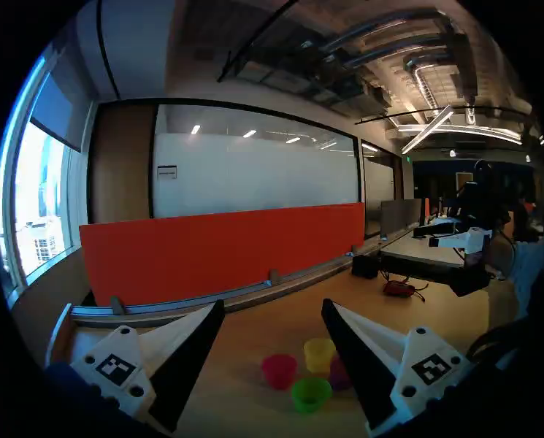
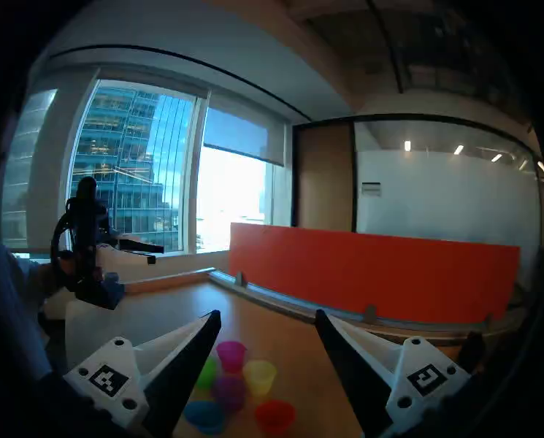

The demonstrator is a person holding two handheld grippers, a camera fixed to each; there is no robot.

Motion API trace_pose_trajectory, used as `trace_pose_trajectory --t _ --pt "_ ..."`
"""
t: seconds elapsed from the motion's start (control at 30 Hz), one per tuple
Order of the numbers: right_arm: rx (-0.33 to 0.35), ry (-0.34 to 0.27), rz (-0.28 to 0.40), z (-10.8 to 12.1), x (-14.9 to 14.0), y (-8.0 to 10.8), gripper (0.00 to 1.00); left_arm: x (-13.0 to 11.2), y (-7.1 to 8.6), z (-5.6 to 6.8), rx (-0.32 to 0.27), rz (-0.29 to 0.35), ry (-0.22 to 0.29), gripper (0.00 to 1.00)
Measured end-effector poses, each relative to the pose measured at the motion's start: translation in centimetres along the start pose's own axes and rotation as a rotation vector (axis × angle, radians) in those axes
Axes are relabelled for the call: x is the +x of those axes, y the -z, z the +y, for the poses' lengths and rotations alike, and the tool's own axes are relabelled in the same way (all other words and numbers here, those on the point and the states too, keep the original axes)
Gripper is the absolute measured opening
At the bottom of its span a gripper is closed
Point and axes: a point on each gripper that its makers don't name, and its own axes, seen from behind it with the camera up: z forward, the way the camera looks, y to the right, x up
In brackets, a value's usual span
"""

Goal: Pour water

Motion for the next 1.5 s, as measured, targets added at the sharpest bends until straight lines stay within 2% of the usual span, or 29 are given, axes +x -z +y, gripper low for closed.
trace_pose_trajectory --t 0.3,0.73,1.17,1.5 --pt "0.080 0.004 -0.037 -1.5 -2.0 -0.8 1.00 -2.8 -0.9 0.9 -0.057 -0.041 -0.003 0.99" --pt "0.212 0.029 -0.169 -4.4 -7.9 -1.1 1.00 -8.4 -1.8 1.9 -0.121 -0.129 -0.009 0.99" --pt "0.272 0.054 -0.268 -5.5 -13.0 -0.6 1.00 -13.4 -2.4 3.5 -0.183 -0.210 -0.018 0.99" --pt "0.300 0.077 -0.348 -5.8 -17.2 -0.6 1.00 -18.3 -2.7 4.6 -0.218 -0.301 -0.030 0.99"
